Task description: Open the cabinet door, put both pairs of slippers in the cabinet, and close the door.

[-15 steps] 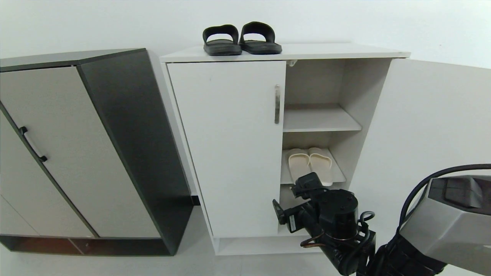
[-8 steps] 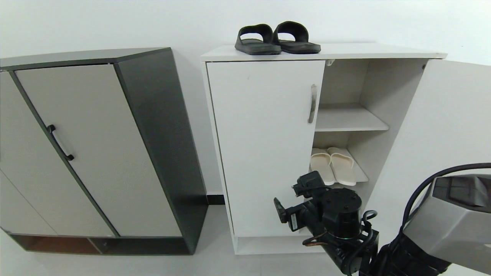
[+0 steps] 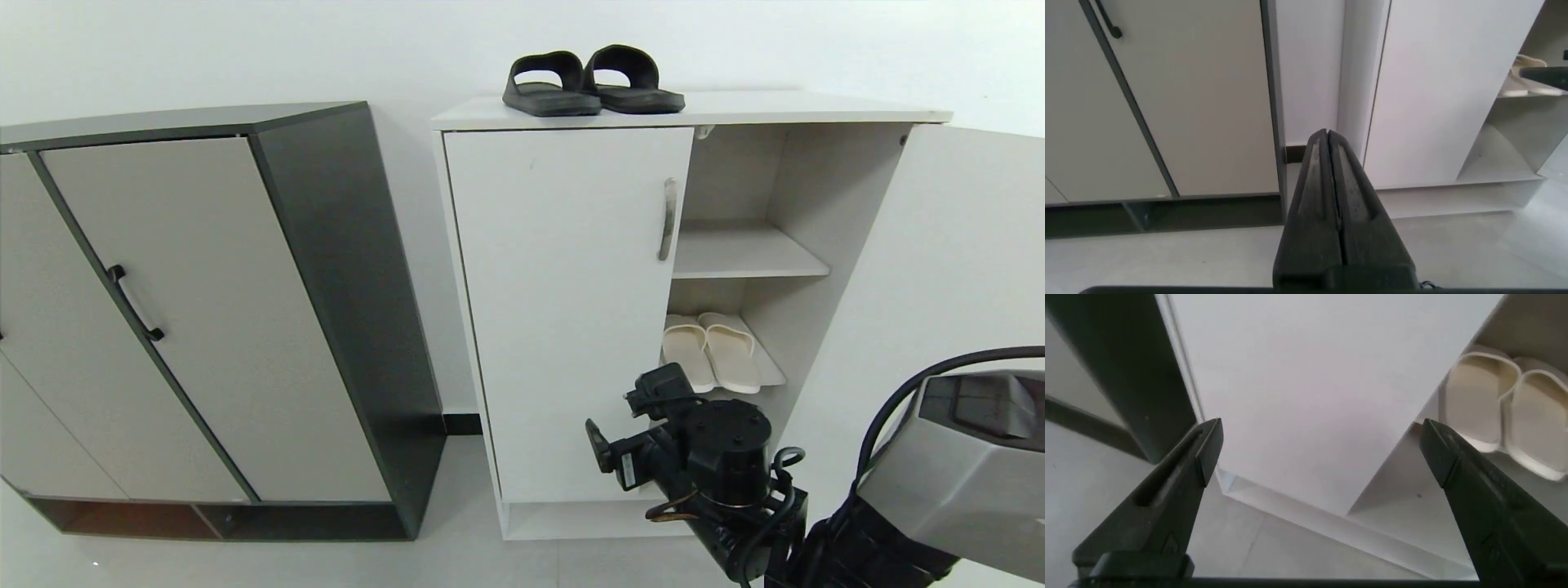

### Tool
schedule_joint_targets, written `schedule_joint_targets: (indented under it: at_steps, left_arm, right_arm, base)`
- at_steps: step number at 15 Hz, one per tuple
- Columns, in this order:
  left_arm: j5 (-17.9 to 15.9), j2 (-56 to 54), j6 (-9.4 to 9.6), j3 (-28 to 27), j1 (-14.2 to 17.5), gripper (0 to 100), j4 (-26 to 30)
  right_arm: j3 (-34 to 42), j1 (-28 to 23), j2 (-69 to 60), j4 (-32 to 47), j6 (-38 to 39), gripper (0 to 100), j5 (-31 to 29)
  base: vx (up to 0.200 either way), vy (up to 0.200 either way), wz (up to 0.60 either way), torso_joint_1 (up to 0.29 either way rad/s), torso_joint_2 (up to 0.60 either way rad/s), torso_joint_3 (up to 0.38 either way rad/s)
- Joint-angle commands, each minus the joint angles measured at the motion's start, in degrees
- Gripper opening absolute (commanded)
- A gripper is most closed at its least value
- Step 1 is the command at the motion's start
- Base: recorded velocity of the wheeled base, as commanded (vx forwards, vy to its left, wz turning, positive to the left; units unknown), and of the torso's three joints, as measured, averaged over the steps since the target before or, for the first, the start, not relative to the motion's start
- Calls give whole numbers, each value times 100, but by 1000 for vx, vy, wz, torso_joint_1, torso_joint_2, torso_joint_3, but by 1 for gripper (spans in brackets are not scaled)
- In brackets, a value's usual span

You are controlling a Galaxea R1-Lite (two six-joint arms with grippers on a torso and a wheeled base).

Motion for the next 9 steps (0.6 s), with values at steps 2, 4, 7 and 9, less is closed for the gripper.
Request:
schedule_joint_targets:
  at_steps: [2,4,7,9]
  left_arm:
    - [0,9,0,0,0,0,-1]
    - [0,9,0,0,0,0,-1]
    - [0,9,0,0,0,0,7]
    - [0,9,0,0,0,0,-1]
  right_arm:
    - [-2,11,40,-4,-2,100,1]
    - [-2,11,48,-4,-2,100,1]
    - [-2,11,66,-4,-11,100,1]
    - [-2,11,75,-4,-11,100,-8]
  base:
    - [0,0,0,0,0,0]
    - [0,0,0,0,0,0]
    - [0,0,0,0,0,0]
    - [0,0,0,0,0,0]
